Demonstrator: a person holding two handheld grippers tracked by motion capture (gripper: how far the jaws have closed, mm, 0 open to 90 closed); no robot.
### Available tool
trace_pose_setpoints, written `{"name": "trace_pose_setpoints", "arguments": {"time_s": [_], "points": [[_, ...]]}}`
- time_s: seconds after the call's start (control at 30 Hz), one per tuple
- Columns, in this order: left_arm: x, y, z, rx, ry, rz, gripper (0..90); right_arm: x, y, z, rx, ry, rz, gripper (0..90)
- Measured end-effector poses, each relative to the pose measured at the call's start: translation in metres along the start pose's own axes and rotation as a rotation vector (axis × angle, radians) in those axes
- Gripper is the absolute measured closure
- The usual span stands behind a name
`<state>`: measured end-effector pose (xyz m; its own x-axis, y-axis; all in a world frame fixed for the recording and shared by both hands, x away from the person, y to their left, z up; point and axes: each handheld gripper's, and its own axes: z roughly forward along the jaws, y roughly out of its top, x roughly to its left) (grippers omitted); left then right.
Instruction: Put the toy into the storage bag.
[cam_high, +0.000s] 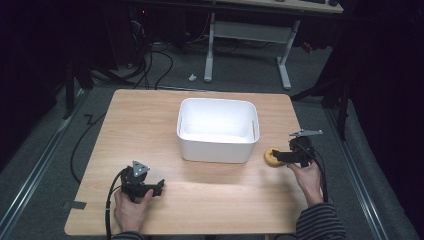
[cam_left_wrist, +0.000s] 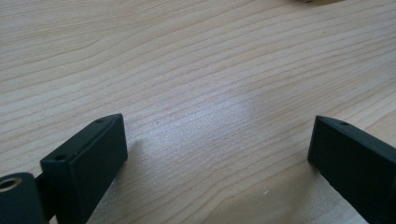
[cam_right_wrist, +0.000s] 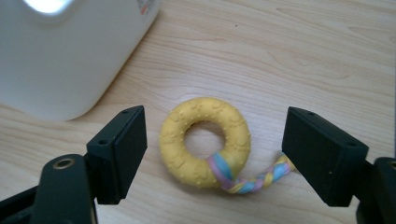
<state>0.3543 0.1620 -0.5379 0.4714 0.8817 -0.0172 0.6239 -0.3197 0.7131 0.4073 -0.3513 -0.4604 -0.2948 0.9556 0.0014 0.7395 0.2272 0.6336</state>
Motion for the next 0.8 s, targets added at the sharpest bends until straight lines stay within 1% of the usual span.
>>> {"name": "trace_pose_setpoints", "arguments": {"time_s": [0.07, 0.1, 0.27, 0.3, 0.37, 0.47, 0.5, 0.8], "points": [[0.000, 0.000, 0.000, 0.000, 0.000, 0.000, 5.1, 0.000, 0.001, 0.001, 0.000, -0.001, 0.000, 25.2], [0.000, 0.000, 0.000, 0.000, 0.000, 0.000, 5.1, -0.001, 0.002, 0.005, -0.002, -0.001, 0.005, 28.4], [0.000, 0.000, 0.000, 0.000, 0.000, 0.000, 5.1, -0.007, 0.002, 0.013, 0.011, -0.012, 0.017, 32.5], [0.000, 0.000, 0.000, 0.000, -0.001, 0.001, 5.2, -0.011, 0.001, 0.016, 0.009, -0.014, 0.039, 35.0], [0.000, 0.000, 0.000, 0.000, -0.001, 0.001, 5.3, -0.012, 0.001, 0.019, 0.015, -0.008, 0.047, 36.4], [0.000, 0.000, 0.000, 0.000, -0.001, 0.001, 5.4, -0.013, 0.001, 0.023, 0.024, -0.011, 0.043, 38.7], [0.000, 0.000, 0.000, 0.000, -0.001, 0.002, 5.5, -0.014, 0.000, 0.028, 0.035, -0.018, 0.044, 41.7], [0.000, 0.000, 0.000, -0.001, -0.002, 0.003, 5.8, -0.017, -0.002, 0.037, 0.070, -0.011, 0.046, 49.6]]}}
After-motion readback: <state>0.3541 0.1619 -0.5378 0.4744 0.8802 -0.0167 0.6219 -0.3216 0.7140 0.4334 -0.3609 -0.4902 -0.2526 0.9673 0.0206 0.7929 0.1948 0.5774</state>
